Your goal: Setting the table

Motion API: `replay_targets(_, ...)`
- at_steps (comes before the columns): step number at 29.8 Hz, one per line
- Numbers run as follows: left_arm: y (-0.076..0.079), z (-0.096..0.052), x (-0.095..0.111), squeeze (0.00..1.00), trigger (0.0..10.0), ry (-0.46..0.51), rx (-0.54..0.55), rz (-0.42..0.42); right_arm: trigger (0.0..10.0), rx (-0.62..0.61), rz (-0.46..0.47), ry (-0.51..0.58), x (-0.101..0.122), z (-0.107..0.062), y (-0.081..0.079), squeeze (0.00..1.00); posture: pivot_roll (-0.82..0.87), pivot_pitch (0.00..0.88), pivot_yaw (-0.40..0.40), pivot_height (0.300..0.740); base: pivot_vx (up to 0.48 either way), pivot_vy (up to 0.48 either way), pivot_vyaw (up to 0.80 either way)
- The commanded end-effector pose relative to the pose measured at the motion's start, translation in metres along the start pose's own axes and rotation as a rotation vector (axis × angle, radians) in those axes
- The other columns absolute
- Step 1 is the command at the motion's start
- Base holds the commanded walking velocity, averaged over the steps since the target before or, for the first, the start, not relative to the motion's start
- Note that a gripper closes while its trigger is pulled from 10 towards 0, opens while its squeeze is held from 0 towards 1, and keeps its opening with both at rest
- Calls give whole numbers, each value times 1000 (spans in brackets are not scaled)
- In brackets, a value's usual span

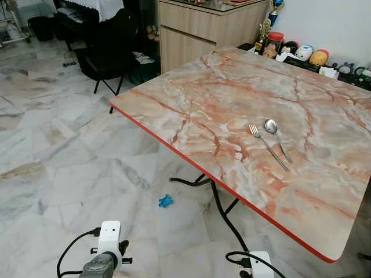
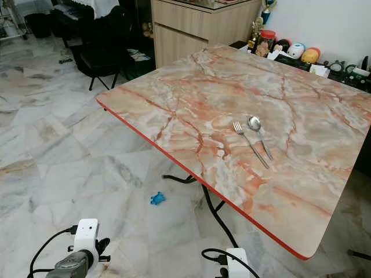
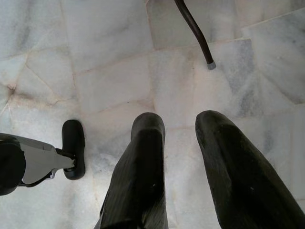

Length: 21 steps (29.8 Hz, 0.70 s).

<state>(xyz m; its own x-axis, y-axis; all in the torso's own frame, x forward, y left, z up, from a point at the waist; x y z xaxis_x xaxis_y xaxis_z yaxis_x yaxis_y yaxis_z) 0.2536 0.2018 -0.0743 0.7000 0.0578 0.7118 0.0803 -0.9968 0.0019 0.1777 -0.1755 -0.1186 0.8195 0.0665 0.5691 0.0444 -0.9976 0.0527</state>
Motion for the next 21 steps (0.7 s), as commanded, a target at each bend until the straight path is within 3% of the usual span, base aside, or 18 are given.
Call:
replay_targets(1,0,0,-3,0,10000,-15,6,-23,10000,-2,13,-6,-1,0,1,0,135,0,-19,740,0,307,-775)
replay_targets(3,0,0,-3,0,10000,-14,6,-26,10000,-1,10,-6,-1,0,1,0,137,0,-19,740,0,307,-775)
replay_targets(21,0,0,-2,0,10000,-17,5,-22,10000,0,10,-3,0,0,1,0,136,0,-20,740,0,320,0)
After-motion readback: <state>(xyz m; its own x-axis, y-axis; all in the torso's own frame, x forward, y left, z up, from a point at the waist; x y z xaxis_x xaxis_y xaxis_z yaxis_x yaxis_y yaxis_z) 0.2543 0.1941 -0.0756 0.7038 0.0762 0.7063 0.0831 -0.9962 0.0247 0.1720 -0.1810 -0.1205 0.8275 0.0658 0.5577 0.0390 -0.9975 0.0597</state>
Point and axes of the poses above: a point about 5 cm out from each wrist's last joint towards the gripper, its own z axis pointing out of the wrist towards the gripper, its own x axis along the axis of the wrist's last joint, y = z × x, the point moved 3 cm from there along z, pointing out of the wrist towards the gripper, and after that the axes turned 2 degrees about -z, right-handed, at the moved point
